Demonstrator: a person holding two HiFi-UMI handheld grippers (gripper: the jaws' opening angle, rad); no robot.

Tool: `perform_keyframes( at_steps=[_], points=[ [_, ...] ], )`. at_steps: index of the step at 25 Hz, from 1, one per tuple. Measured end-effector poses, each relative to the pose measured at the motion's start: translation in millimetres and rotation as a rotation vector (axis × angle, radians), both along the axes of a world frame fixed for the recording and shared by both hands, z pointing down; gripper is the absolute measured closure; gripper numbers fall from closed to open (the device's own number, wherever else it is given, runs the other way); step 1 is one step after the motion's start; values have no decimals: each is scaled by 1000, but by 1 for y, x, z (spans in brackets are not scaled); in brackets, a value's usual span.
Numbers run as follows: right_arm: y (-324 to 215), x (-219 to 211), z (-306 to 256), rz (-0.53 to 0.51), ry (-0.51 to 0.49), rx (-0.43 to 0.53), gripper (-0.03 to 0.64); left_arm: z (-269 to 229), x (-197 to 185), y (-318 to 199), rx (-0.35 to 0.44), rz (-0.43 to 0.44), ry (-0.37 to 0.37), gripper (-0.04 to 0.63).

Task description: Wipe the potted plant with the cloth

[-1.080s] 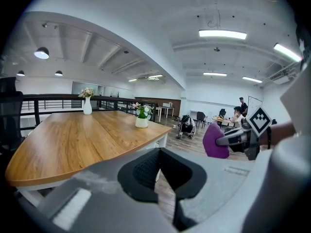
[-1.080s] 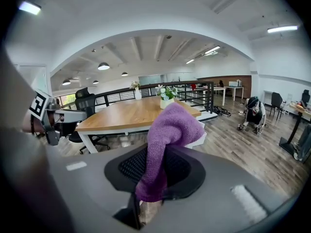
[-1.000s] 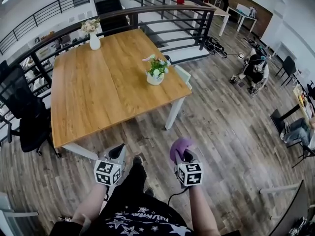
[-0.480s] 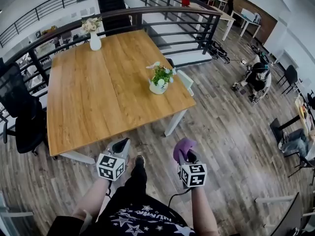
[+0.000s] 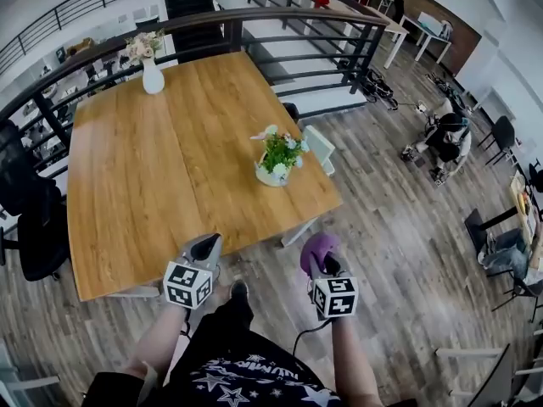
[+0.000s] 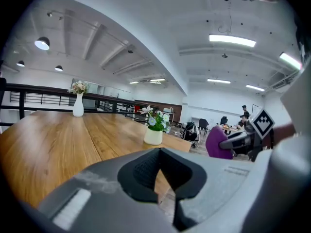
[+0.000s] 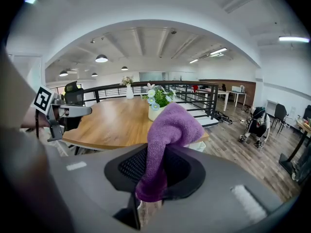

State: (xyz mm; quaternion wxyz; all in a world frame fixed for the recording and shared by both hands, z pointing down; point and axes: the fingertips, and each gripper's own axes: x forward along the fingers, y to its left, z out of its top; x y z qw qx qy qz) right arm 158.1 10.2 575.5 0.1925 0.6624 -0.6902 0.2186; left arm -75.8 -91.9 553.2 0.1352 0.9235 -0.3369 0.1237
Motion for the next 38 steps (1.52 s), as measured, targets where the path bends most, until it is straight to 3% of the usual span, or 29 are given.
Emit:
perform_keyframes(
  at_steps=[17,21,29,35,38],
  points=[
    [-139,40,1,27,28,-95,531,16,52,-138,-74,90,-24,594],
    [-167,56,2,42,45,-106,531,24,66,-162,-84,126,-24,552],
    [-207,78,9,20,37,-88,531,34,103,-170,-50,214,-81,397],
    [-247,96,19,-128,48,-77,531,46,135,-173,-20,221,-156,287],
    [-267,108,25,-234,82,-98,531,53,150,-173,-15,195,-196,264]
  ],
)
